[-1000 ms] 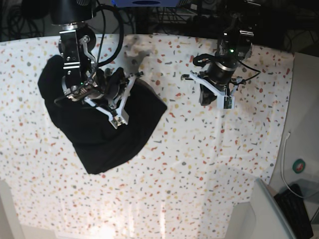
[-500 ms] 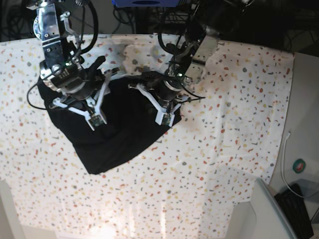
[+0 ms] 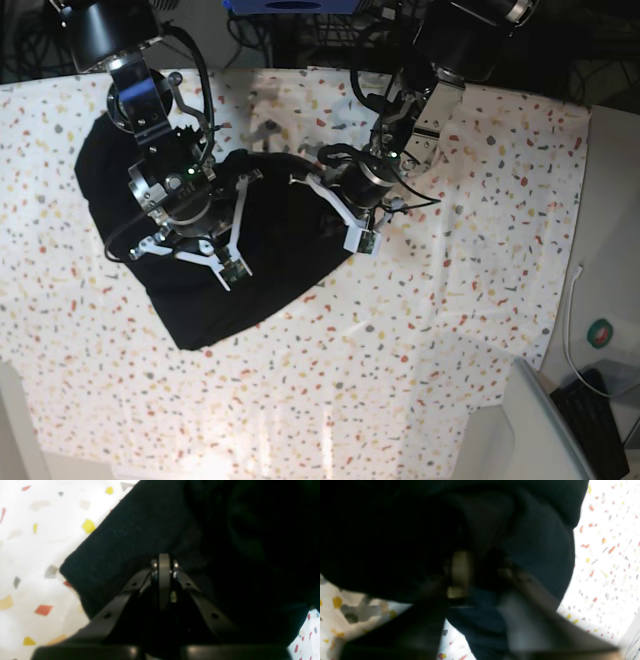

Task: Layout the t-shirt on the table in an organized manner, then fold the t-shirt properly
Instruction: 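Pull the shirt apart, right gripper dragging its edge away from left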

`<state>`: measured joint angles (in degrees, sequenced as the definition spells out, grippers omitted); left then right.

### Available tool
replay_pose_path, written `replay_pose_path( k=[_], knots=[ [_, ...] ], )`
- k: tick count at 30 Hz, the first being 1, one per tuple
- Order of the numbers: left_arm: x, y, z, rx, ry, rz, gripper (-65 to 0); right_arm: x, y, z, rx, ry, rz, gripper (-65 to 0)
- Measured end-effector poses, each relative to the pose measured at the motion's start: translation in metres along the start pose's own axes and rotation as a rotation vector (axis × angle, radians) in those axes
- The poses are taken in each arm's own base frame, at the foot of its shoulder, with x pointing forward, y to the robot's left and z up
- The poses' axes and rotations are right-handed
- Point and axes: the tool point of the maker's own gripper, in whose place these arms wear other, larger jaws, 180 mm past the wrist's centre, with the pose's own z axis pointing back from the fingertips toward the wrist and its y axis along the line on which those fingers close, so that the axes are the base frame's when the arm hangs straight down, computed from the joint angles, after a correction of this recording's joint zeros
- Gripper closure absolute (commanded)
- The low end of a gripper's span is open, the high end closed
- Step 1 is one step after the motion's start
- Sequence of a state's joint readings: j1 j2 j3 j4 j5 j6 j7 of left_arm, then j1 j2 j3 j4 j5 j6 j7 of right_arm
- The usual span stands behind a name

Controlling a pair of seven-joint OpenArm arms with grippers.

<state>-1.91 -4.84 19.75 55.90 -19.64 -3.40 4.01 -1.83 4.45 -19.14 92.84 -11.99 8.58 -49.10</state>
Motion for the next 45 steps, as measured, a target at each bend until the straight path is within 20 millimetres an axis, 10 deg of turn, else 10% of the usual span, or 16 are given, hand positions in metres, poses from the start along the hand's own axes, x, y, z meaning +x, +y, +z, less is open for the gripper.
replay_pose_path(
  k=[6,12,19,23,27,30,35,39,45],
  knots=[
    [-0.005,0.029,0.013,0.012,-0.015,-0.044,0.0,0.012,-0.031,0.021,-0.062,-0.074,0.004,0.0],
    [-0.006,0.056,0.024,0.049,-0.026,-0.074,0.0,0.005,-0.153,0.020,-0.260,-0.028,-0.096,0.0],
    [-0.008,0.068,0.030,0.075,-0.024,-0.080,0.0,-0.015,-0.239,-0.026,-0.241,0.137,-0.214,0.0],
    [-0.010,0.093,0.045,0.148,-0.017,-0.019,0.0,-0.030,-0.266,-0.032,-0.239,0.218,-0.274,-26.7],
    [-0.015,0.134,0.077,0.292,0.019,0.000,0.0,-0.036,-0.307,0.025,-0.382,0.163,-0.320,-27.6],
    [-0.019,0.138,0.094,0.320,0.031,-0.003,0.0,-0.030,-0.255,0.054,-0.384,0.158,-0.103,-28.5],
    [-0.024,0.130,0.101,0.312,0.039,-0.003,0.0,-0.007,-0.056,0.037,0.004,0.037,0.104,-35.0],
    [-0.027,0.130,0.102,0.317,0.039,0.004,0.0,0.026,-0.029,0.009,0.028,0.005,0.068,-53.9],
    [-0.030,0.131,0.104,0.318,0.044,0.001,0.0,0.055,-0.003,-0.029,0.097,-0.014,0.022,-51.2]
  ],
)
